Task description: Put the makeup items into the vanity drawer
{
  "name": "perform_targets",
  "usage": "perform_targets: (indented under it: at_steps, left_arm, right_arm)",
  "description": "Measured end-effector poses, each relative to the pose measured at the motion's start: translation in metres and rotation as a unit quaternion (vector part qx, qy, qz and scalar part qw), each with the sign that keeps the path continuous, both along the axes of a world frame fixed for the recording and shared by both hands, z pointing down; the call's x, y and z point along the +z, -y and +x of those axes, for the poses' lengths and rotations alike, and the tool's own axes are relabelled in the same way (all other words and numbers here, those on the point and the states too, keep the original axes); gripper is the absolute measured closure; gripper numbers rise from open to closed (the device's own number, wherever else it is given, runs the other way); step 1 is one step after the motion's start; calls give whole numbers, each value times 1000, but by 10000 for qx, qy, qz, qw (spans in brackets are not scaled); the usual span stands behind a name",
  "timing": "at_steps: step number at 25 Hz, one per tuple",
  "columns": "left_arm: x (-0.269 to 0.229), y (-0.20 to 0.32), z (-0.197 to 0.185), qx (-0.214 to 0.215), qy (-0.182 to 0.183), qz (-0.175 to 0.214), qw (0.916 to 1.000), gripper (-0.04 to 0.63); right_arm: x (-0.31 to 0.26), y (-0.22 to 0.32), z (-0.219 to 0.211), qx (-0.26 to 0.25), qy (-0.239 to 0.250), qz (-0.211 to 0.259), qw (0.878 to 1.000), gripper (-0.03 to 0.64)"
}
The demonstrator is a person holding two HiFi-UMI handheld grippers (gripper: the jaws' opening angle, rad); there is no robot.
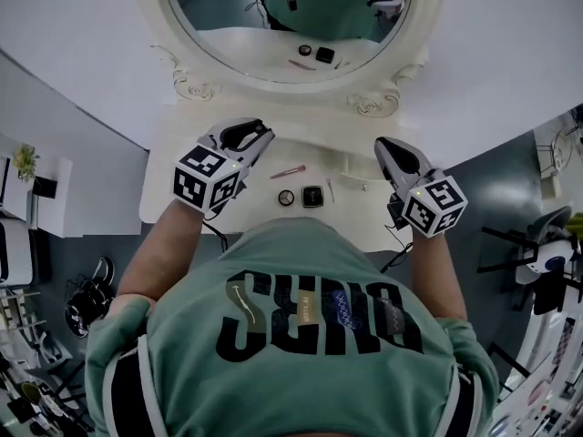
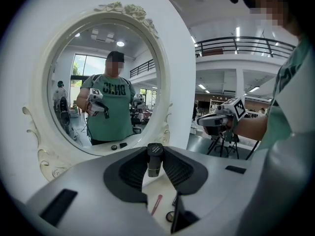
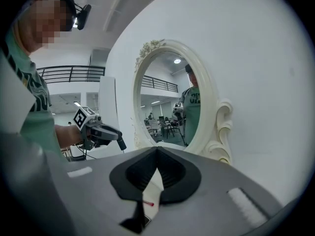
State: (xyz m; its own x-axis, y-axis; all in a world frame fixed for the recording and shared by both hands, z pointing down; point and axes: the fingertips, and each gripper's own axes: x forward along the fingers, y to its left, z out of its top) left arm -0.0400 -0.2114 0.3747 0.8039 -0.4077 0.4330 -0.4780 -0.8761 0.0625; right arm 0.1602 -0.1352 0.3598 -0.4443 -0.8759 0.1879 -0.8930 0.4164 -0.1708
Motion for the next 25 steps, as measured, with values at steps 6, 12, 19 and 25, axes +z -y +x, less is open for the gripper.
perform_targets:
  at_steps: [6,12,19,25]
  left_arm:
    - [27,-14,66,641,138,-183,9977,495]
    - [77,-36,156,1299,297,-393,9903,495]
    - [155,-68,249,1944,568,-608,9774,495]
    - [214,-82,295,2216,1008,-676,9676,495]
  right_arm:
    - [19,-22,56,671,18,-91,9977,607]
    - [55,-55,113,1190,20,-293,9925,607]
    - [105,-97,159,1594,127,-663,9849,607]
    - [132,-115,183,1787,214,-828,9802,607]
